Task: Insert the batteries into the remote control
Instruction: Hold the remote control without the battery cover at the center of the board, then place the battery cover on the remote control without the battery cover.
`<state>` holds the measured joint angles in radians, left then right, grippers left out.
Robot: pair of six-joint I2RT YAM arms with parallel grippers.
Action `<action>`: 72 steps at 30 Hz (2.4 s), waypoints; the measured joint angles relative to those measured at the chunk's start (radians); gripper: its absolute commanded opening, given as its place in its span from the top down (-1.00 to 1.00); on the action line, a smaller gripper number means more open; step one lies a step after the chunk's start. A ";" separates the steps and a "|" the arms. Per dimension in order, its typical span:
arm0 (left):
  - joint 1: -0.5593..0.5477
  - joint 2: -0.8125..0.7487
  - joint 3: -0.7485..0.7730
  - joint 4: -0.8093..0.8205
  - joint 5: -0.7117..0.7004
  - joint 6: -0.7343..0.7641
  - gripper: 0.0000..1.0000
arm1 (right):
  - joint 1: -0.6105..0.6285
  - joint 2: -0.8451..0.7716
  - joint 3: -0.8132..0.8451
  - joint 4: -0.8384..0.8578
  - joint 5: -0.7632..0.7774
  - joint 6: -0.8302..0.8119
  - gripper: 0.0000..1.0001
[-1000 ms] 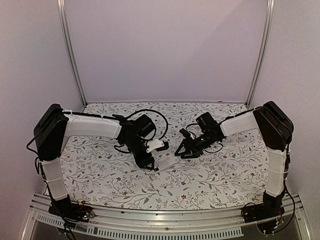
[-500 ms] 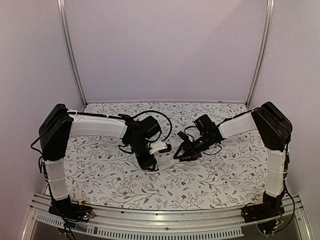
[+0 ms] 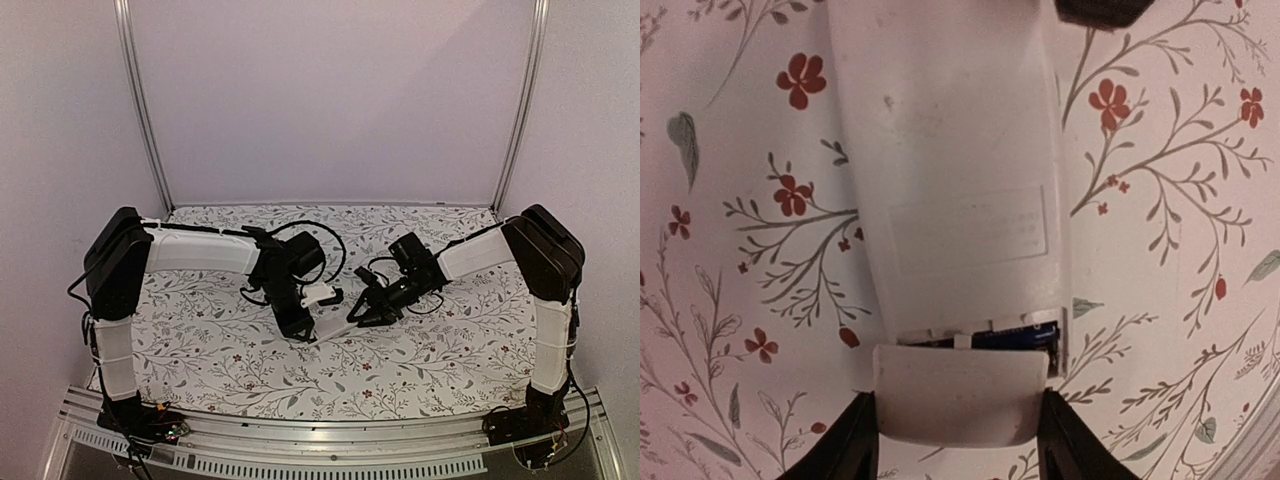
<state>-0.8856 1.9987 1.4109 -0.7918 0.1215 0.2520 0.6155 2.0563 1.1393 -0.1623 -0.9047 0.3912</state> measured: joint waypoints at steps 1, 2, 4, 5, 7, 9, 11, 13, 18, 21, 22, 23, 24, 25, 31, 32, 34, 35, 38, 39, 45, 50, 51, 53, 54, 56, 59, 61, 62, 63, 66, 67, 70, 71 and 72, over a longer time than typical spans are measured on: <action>0.000 0.000 0.001 -0.002 0.000 0.000 -0.02 | 0.000 -0.002 -0.001 0.003 -0.001 0.002 -0.03; 0.000 0.000 0.002 -0.005 0.000 0.000 -0.02 | 0.000 -0.003 -0.002 0.004 -0.002 0.002 -0.03; 0.000 0.000 0.005 -0.014 -0.001 0.000 -0.02 | 0.000 -0.006 -0.006 0.006 -0.001 0.002 -0.06; 0.000 -0.001 0.006 -0.018 -0.001 0.000 -0.02 | -0.003 -0.008 -0.008 0.005 0.000 0.002 -0.07; 0.000 -0.002 0.007 -0.021 -0.003 0.000 -0.02 | -0.010 -0.015 -0.014 0.006 0.007 0.003 -0.08; 0.000 -0.003 0.007 -0.026 -0.003 0.000 -0.02 | -0.019 -0.025 -0.018 0.001 0.024 0.005 -0.08; 0.000 -0.003 0.007 -0.031 -0.003 0.000 -0.02 | -0.034 -0.030 -0.017 0.000 0.043 0.005 -0.07; 0.000 -0.003 0.007 -0.037 -0.003 -0.001 -0.02 | -0.043 -0.030 -0.008 -0.004 0.058 0.005 -0.05; 0.000 -0.003 0.007 -0.043 -0.003 -0.004 -0.02 | -0.044 -0.025 0.035 -0.010 0.085 0.011 0.02; -0.002 -0.003 0.010 -0.049 -0.003 -0.008 -0.02 | -0.036 -0.012 0.053 -0.010 0.086 0.012 0.10; -0.002 -0.003 0.013 -0.054 -0.003 -0.011 -0.02 | -0.032 -0.006 0.058 -0.010 0.085 0.012 0.12; -0.004 -0.003 0.016 -0.058 -0.003 -0.012 -0.02 | -0.027 0.001 0.060 -0.010 0.085 0.013 0.14; -0.005 -0.003 0.018 -0.060 -0.003 -0.013 -0.02 | -0.022 0.006 0.061 -0.010 0.085 0.013 0.16; -0.006 -0.003 0.022 -0.062 -0.003 -0.014 -0.02 | -0.018 0.012 0.061 -0.011 0.085 0.013 0.17; -0.010 -0.002 0.049 -0.069 -0.003 -0.019 -0.02 | -0.002 0.023 0.061 -0.017 0.081 0.012 0.27; -0.011 -0.001 0.051 -0.071 -0.004 -0.020 -0.02 | -0.001 0.023 0.061 -0.018 0.081 0.011 0.27; -0.011 0.003 0.060 -0.077 -0.007 -0.021 -0.02 | 0.000 0.023 0.058 -0.021 0.080 0.011 0.29; -0.011 0.005 0.064 -0.079 -0.008 -0.021 -0.02 | 0.000 0.023 0.057 -0.022 0.080 0.012 0.30; -0.011 0.014 0.072 -0.086 -0.011 -0.021 -0.02 | 0.002 0.023 0.054 -0.021 0.079 0.012 0.35; -0.011 0.018 0.074 -0.088 -0.011 -0.021 -0.02 | 0.002 0.023 0.051 -0.022 0.079 0.012 0.35; -0.011 0.045 0.082 -0.097 -0.014 -0.020 -0.02 | 0.008 0.023 0.050 -0.025 0.077 0.012 0.38; -0.011 0.065 0.100 -0.110 -0.023 -0.020 -0.02 | 0.012 0.023 0.047 -0.025 0.073 0.013 0.40; -0.011 0.066 0.102 -0.112 -0.025 -0.020 -0.02 | 0.012 0.023 0.047 -0.025 0.072 0.013 0.41; -0.011 0.068 0.108 -0.117 -0.028 -0.020 -0.02 | 0.012 0.023 0.046 -0.025 0.072 0.013 0.43; -0.011 0.070 0.111 -0.120 -0.029 -0.020 -0.02 | 0.012 0.023 0.045 -0.025 0.072 0.013 0.43; -0.011 0.074 0.114 -0.125 -0.030 -0.020 -0.03 | 0.012 0.023 0.045 -0.026 0.072 0.013 0.46; -0.011 0.079 0.122 -0.133 -0.029 -0.020 -0.03 | 0.012 0.023 0.045 -0.028 0.072 0.013 0.47; -0.011 0.081 0.126 -0.137 -0.028 -0.020 -0.04 | 0.012 0.023 0.045 -0.031 0.072 0.013 0.47; -0.011 0.082 0.127 -0.138 -0.027 -0.020 -0.04 | 0.012 0.023 0.045 -0.032 0.072 0.013 0.47; -0.011 0.082 0.128 -0.139 -0.025 -0.020 -0.04 | 0.012 0.023 0.045 -0.032 0.072 0.013 0.47; -0.011 0.083 0.129 -0.141 -0.021 -0.021 -0.05 | 0.012 0.023 0.045 -0.032 0.072 0.013 0.48; -0.011 0.083 0.129 -0.142 -0.018 -0.021 -0.04 | 0.012 0.023 0.045 -0.032 0.072 0.013 0.48; -0.011 0.083 0.129 -0.144 -0.010 -0.020 -0.04 | 0.012 0.023 0.045 -0.033 0.072 0.013 0.49; -0.011 0.083 0.129 -0.144 -0.008 -0.020 -0.04 | 0.012 0.023 0.045 -0.033 0.072 0.013 0.50; -0.011 0.083 0.129 -0.145 -0.006 -0.020 -0.05 | 0.012 0.023 0.045 -0.033 0.072 0.013 0.50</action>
<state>-0.8970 2.0819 1.5398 -0.9363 0.1150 0.2317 0.6277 2.0789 1.1839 -0.1955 -0.8326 0.4038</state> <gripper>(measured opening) 0.523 0.255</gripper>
